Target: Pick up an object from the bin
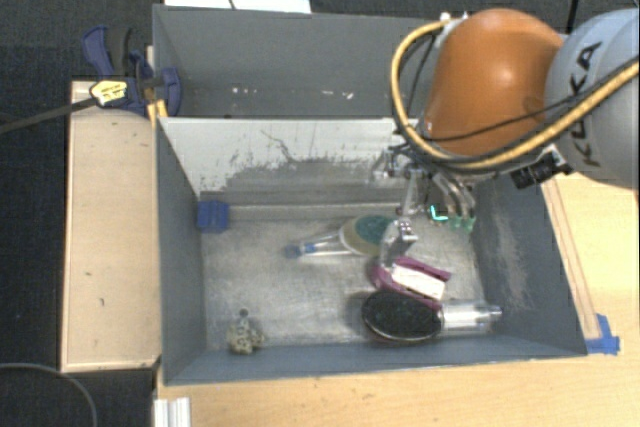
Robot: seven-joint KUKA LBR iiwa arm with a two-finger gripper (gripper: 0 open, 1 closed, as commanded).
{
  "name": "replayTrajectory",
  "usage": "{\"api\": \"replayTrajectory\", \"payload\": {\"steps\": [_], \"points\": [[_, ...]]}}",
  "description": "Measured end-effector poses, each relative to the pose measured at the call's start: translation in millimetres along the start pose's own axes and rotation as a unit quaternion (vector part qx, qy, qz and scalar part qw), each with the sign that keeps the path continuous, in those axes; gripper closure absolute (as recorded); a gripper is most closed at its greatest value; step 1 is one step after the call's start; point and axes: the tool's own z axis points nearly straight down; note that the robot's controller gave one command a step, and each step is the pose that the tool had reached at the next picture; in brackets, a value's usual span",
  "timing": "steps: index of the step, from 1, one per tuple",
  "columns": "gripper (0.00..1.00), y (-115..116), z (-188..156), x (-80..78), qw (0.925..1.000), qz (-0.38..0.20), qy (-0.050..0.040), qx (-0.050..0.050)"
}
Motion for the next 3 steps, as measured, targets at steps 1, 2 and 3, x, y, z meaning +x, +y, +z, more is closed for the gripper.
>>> {"api": "replayTrajectory", "payload": {"steps": [1,2,3], "points": [[0.00,-33.7,168.8,-31.3,1.0000,-0.002,-0.0046,0.000],[1.00,-32.6,165.6,-32.3,1.0000,-0.001,-0.0064,-0.001],[1.00,-41.2,168.3,-30.2,0.9972,-0.075,-0.0101,-0.003]]}}
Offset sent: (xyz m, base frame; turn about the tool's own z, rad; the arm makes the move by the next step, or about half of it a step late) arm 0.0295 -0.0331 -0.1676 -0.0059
